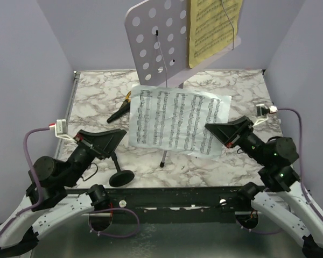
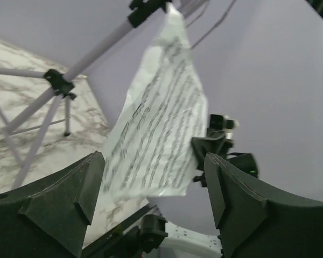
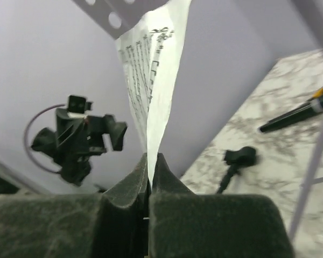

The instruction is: Set up the instrument practice props

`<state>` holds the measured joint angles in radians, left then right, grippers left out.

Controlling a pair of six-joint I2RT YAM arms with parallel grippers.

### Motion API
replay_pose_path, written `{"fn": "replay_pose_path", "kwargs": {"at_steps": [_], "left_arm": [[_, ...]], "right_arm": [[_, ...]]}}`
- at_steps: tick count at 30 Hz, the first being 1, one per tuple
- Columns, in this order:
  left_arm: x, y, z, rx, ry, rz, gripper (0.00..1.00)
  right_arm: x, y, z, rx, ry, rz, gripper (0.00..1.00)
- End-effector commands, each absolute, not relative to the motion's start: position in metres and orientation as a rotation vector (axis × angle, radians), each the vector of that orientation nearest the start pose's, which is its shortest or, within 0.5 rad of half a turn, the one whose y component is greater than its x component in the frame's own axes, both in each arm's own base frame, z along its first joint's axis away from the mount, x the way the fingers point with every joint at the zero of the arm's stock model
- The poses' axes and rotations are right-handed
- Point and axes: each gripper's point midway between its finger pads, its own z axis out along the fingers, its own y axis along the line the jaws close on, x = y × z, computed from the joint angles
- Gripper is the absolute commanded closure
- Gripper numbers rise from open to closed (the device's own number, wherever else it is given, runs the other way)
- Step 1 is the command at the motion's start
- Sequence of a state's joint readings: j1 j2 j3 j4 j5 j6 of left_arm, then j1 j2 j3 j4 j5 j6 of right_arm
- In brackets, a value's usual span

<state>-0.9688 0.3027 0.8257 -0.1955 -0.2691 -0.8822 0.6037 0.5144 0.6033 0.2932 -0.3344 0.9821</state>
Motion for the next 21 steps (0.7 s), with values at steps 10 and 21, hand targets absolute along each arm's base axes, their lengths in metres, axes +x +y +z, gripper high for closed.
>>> {"fn": "replay_pose_path", "kwargs": {"at_steps": [10,21], "left_arm": [[0.118,-0.096,0.383,-0.262,1.647,-1.098,0.17],[0.097,-0.227,0.377,0.380,1.871,-1.291,0.15]], "right_arm": [[0.109,0.216,0.344,-0.752,1.855,1.209,1.00],[0.043,0.243,0.334,-1.221,1.967,1.788,1.00]]}}
